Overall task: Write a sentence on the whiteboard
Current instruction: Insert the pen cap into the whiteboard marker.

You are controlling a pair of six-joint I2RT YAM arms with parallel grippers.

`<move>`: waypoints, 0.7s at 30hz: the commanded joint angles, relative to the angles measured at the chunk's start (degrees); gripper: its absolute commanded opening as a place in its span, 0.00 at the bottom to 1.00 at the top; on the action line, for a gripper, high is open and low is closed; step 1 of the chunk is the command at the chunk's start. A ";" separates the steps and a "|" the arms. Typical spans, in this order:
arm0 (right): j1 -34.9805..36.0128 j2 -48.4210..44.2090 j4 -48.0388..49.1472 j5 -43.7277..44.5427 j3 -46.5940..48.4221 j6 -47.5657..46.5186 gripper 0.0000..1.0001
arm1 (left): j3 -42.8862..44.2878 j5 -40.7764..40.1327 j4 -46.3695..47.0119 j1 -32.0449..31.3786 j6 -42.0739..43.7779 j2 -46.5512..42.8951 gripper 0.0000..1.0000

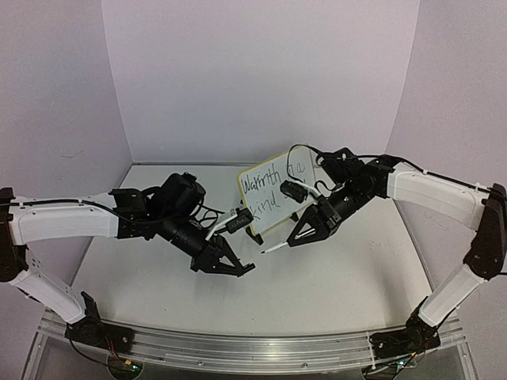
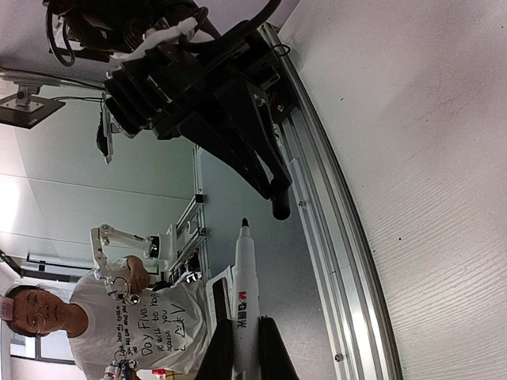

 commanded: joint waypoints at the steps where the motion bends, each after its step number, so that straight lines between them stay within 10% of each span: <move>1: 1.04 1.04 -3.55 -0.49 1.31 -4.19 0.00 | 2.27 0.32 1.66 -0.19 0.02 -0.64 0.00; 21: 2.72 4.65 -4.67 0.19 3.67 -6.09 0.00 | 3.69 2.89 2.56 -0.73 -0.69 -0.55 0.00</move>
